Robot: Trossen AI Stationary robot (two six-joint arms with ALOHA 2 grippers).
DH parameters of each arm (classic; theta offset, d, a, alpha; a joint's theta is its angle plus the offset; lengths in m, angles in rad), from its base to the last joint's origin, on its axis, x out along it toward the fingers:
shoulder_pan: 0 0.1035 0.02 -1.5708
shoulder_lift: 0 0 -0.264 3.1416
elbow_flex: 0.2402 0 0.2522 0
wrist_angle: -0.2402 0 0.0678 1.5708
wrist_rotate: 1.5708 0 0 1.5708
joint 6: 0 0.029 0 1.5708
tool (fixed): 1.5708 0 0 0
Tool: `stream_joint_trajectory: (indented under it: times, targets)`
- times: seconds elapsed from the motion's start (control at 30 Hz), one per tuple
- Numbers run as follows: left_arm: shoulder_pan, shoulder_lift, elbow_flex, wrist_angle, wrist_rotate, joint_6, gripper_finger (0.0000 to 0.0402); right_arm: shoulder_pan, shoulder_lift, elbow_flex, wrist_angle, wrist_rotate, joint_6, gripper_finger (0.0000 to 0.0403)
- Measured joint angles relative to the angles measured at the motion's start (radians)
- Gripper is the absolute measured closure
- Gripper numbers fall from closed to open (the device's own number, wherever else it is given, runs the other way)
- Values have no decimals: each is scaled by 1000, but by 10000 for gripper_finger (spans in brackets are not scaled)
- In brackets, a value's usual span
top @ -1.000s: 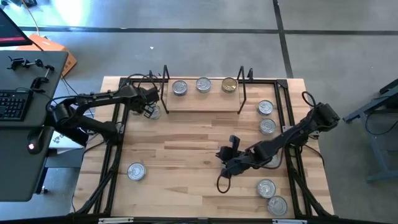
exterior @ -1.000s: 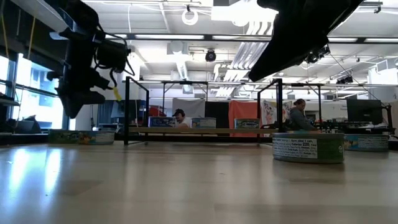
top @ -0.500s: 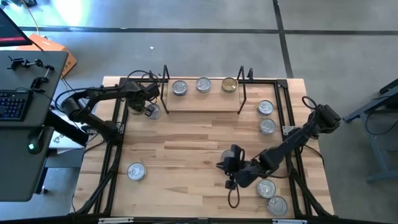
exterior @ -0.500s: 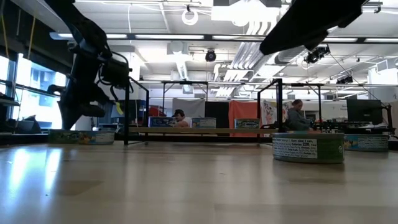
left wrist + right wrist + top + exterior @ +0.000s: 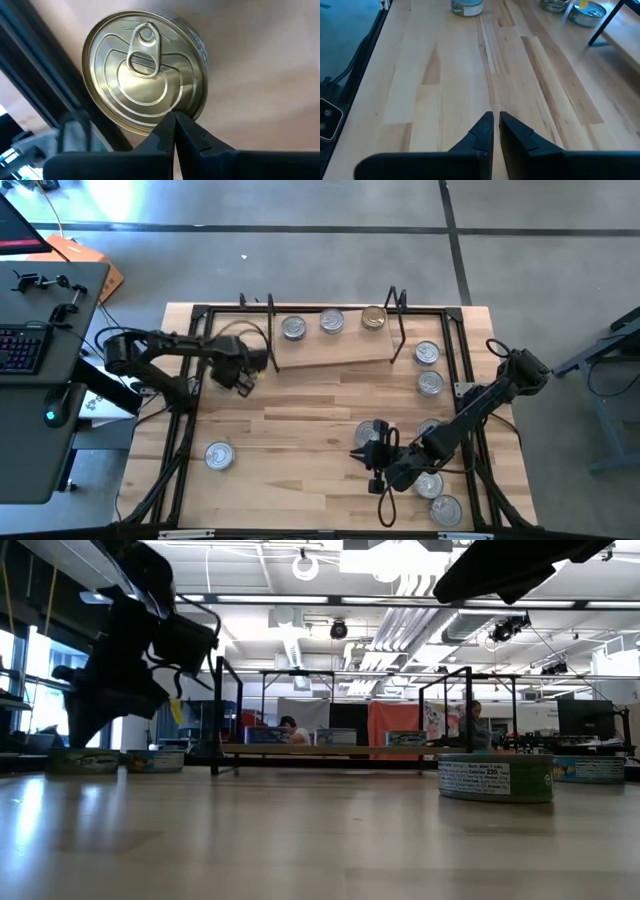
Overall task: Stack canned seafood by type on shelf
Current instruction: Put the light green tuna can on the shelf and align it with the other light green tuna can
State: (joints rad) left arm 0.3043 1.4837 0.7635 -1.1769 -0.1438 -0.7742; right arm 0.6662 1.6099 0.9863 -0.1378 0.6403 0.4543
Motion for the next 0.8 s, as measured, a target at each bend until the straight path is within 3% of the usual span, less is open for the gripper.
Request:
stream_joint_trajectory:
  times: [0.3, 0.5, 0.67, 0.8]
  targets:
    - [-325, 0, 0, -8, 50, -243, 401, -18, 0, 0, 8, 3, -37, 383]
    - [-482, 0, 0, -1, 63, -377, 401, -116, 0, 0, 8, 13, -127, 380]
    - [-583, -3, 0, 52, 40, -452, 401, -288, 9, 0, 25, -64, -263, 329]
    - [-659, -4, 2, 102, -5, -507, 402, -445, 70, 0, 179, -171, -436, 271]
